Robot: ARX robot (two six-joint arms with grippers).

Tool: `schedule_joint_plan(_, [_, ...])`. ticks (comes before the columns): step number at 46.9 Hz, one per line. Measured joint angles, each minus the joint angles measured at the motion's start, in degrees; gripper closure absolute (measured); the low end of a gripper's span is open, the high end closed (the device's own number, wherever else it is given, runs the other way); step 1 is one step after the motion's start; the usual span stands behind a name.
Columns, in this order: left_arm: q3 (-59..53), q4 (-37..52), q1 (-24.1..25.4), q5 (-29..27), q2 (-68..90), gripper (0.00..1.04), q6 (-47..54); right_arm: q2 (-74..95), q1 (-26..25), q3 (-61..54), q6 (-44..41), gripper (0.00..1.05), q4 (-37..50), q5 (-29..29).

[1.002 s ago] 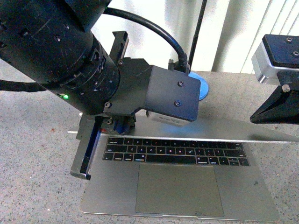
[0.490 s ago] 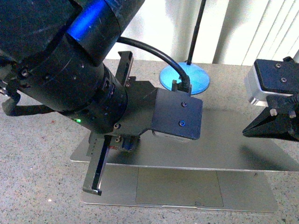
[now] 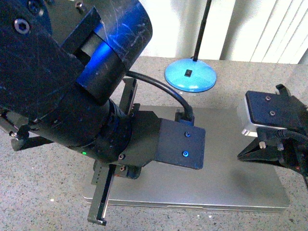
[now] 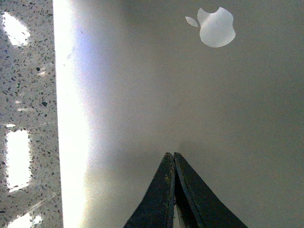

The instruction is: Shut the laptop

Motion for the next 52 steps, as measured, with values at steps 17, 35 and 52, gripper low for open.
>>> schedule_joint_plan(17, [-1.97,1.27,-0.59,0.68,1.20,1.01,-0.66,1.31,0.50,-1.88,0.57,1.02,1.51,0.42])
schedule_joint_plan(35, [-1.97,1.27,-0.50,1.46,-1.22,1.01,-2.12,-0.02,0.33,-2.08,1.77,1.02,2.05,-0.02])
schedule_joint_plan(52, [-2.03,4.98,2.69,4.50,-8.44,1.01,-6.84,-7.19,-0.83,-2.45,5.88,1.02,9.16,-2.67])
